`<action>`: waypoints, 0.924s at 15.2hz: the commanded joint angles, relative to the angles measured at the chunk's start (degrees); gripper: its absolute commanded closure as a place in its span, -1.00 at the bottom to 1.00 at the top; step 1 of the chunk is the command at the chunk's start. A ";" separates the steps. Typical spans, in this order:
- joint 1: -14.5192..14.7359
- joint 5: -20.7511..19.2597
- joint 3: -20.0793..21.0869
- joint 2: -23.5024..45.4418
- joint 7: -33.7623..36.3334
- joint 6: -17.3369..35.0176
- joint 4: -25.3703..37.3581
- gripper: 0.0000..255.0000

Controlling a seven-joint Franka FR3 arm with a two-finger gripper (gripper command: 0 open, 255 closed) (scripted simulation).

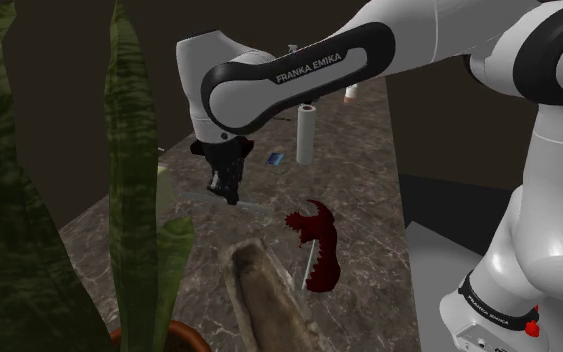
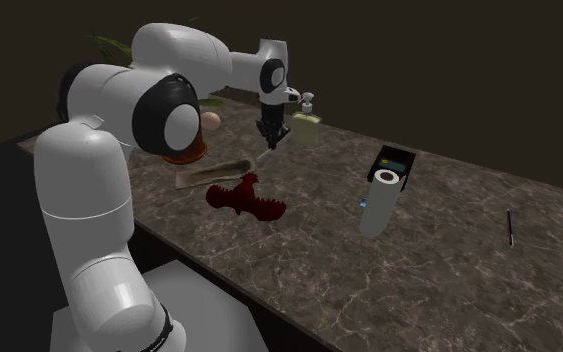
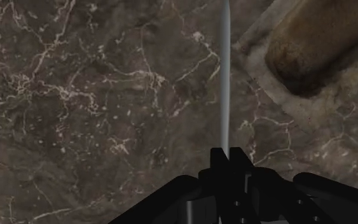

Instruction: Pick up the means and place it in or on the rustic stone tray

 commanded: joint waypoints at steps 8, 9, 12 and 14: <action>0.81 1.95 1.33 -5.59 1.68 -2.92 -2.38 1.00; 1.11 2.52 1.75 -7.15 2.33 -2.58 -4.19 1.00; 2.18 4.30 3.02 -11.64 4.31 -1.85 -9.07 1.00; 3.01 5.53 3.92 -14.44 5.69 -1.56 -11.92 1.00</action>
